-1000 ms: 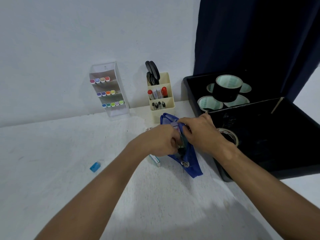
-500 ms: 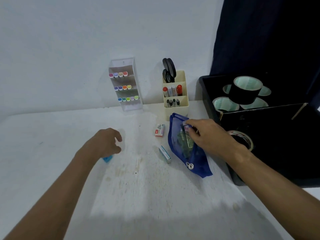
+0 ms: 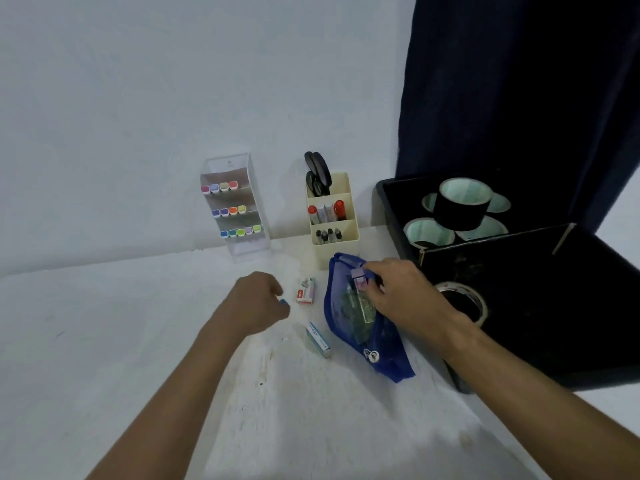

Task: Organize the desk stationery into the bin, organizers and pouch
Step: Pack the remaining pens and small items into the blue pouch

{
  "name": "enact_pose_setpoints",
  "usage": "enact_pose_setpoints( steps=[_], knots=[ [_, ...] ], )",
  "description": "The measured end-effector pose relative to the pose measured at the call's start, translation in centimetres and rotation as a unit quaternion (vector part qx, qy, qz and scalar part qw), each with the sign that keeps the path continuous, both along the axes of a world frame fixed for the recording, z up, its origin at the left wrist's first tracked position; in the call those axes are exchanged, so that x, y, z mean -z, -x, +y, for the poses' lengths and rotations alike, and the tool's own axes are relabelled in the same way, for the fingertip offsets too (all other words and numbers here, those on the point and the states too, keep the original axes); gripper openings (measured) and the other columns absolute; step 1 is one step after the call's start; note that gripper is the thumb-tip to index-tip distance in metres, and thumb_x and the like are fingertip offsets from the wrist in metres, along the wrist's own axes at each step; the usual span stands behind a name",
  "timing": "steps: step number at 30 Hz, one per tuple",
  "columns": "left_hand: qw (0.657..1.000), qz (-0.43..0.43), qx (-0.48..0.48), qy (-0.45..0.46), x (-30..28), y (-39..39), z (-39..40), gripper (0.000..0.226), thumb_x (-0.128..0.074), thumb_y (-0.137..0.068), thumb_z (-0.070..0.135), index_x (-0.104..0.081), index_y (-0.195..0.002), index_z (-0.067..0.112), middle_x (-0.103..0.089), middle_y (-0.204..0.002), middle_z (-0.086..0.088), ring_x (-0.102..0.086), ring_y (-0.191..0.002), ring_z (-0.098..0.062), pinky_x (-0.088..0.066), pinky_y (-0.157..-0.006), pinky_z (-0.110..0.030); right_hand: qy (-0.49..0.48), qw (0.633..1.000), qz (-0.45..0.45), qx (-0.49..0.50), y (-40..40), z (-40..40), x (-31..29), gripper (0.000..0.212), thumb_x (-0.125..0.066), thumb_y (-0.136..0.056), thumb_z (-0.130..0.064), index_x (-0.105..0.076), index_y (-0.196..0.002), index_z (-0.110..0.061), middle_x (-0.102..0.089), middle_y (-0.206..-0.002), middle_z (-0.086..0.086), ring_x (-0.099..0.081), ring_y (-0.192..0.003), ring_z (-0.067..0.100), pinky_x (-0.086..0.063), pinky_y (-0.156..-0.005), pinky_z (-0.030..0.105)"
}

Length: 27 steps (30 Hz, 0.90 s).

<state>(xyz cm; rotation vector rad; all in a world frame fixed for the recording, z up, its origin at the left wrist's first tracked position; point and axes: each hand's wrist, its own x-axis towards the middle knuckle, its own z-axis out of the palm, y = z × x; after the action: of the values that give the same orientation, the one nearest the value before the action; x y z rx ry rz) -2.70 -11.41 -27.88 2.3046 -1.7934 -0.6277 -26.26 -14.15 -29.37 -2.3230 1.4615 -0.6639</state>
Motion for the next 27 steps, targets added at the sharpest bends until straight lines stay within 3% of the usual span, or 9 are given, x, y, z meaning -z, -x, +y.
enact_pose_setpoints(
  steps=[3, 6, 9, 12, 14, 17, 20, 23, 27],
  knots=[
    [0.994, 0.067, 0.071, 0.052, -1.2, 4.6, -1.8, 0.025, -0.071, -0.079, 0.025, -0.072, -0.101, 0.014, -0.068, -0.097, -0.001, -0.061, -0.085, -0.015, -0.050, -0.075, -0.025, -0.012, 1.000, -0.025, 0.001, 0.1, -0.1, -0.2, 0.019, -0.051, -0.091, -0.020, -0.050, -0.072, -0.018, -0.047, -0.069, -0.003, -0.046, -0.065, 0.016, -0.033, -0.063, 0.025],
    [0.987, 0.026, 0.143, 0.069, -1.3, 7.8, -3.3, 0.021, -0.065, -0.082, 0.020, -0.072, -0.100, 0.014, -0.066, -0.088, -0.003, -0.060, -0.081, -0.018, -0.042, -0.063, -0.020, -0.011, 0.999, -0.036, -0.003, 0.2, -0.2, -0.5, 0.019, -0.050, -0.090, -0.017, -0.048, -0.072, -0.020, -0.047, -0.068, -0.002, -0.044, -0.064, 0.016, -0.033, -0.063, 0.026],
    [0.983, -0.030, 0.136, 0.123, -0.3, 8.7, -4.2, 0.025, -0.058, -0.084, 0.015, -0.069, -0.106, 0.014, -0.070, -0.102, -0.007, -0.064, -0.092, -0.026, -0.043, -0.069, -0.024, -0.012, 0.999, -0.039, -0.003, 0.3, -0.4, -0.4, 0.017, -0.051, -0.090, -0.015, -0.049, -0.074, -0.021, -0.047, -0.070, -0.001, -0.043, -0.064, 0.015, -0.031, -0.063, 0.025],
    [0.980, -0.017, 0.091, 0.177, 0.8, 8.1, -3.9, 0.023, -0.054, -0.087, 0.019, -0.064, -0.107, 0.017, -0.069, -0.107, -0.005, -0.064, -0.093, -0.026, -0.047, -0.073, -0.028, -0.004, 0.999, -0.036, -0.006, 0.5, -0.6, 0.1, 0.014, -0.051, -0.091, -0.018, -0.057, -0.079, -0.017, -0.047, -0.071, -0.002, -0.043, -0.065, 0.013, -0.030, -0.063, 0.023],
    [0.985, -0.016, 0.045, 0.163, 1.1, 7.4, -3.3, 0.023, -0.053, -0.091, 0.027, -0.060, -0.111, 0.018, -0.067, -0.109, -0.004, -0.063, -0.094, -0.022, -0.049, -0.076, -0.028, -0.005, 0.999, -0.041, -0.005, 0.6, -0.7, 0.2, 0.016, -0.050, -0.091, -0.021, -0.060, -0.081, -0.015, -0.051, -0.071, -0.003, -0.045, -0.064, 0.012, -0.032, -0.063, 0.022],
    [0.998, -0.023, 0.017, 0.060, 1.8, 6.2, -3.1, 0.033, -0.056, -0.089, 0.035, -0.056, -0.113, 0.012, -0.062, -0.108, -0.005, -0.058, -0.091, -0.020, -0.043, -0.072, -0.026, -0.007, 0.999, -0.049, -0.011, 0.5, -0.6, 0.2, 0.016, -0.050, -0.091, -0.020, -0.063, -0.084, -0.013, -0.053, -0.069, -0.004, -0.045, -0.061, 0.009, -0.033, -0.061, 0.022],
    [0.998, 0.000, 0.054, -0.032, 1.8, 5.9, -3.0, 0.022, -0.057, -0.087, 0.028, -0.063, -0.092, 0.008, -0.061, -0.088, -0.006, -0.055, -0.074, -0.017, -0.040, -0.058, -0.021, -0.014, 0.997, -0.071, -0.010, 0.6, -0.3, -0.2, 0.014, -0.050, -0.092, -0.020, -0.062, -0.092, -0.014, -0.059, -0.072, 0.000, -0.049, -0.061, 0.011, -0.037, -0.058, 0.024],
    [0.995, 0.025, 0.090, -0.033, 0.9, 6.6, -3.0, 0.020, -0.052, -0.088, 0.018, -0.066, -0.083, 0.005, -0.061, -0.078, -0.006, -0.055, -0.069, -0.018, -0.039, -0.052, -0.020, -0.026, 0.997, -0.078, 0.003, 0.6, 0.0, -0.7, 0.019, -0.051, -0.093, -0.020, -0.060, -0.108, -0.014, -0.065, -0.084, 0.007, -0.057, -0.067, 0.018, -0.046, -0.060, 0.028],
    [0.975, 0.215, 0.057, 0.000, -0.9, 7.3, -3.1, 0.017, -0.059, -0.086, 0.013, -0.070, -0.079, 0.001, -0.058, -0.061, -0.007, -0.048, -0.049, -0.016, -0.038, -0.045, -0.024, -0.066, 0.995, -0.071, 0.002, 0.6, 0.4, -1.2, 0.035, -0.054, -0.092, -0.014, -0.056, -0.126, -0.017, -0.067, -0.100, 0.007, -0.052, -0.060, 0.005, -0.042, -0.059, 0.017]
  ],
)
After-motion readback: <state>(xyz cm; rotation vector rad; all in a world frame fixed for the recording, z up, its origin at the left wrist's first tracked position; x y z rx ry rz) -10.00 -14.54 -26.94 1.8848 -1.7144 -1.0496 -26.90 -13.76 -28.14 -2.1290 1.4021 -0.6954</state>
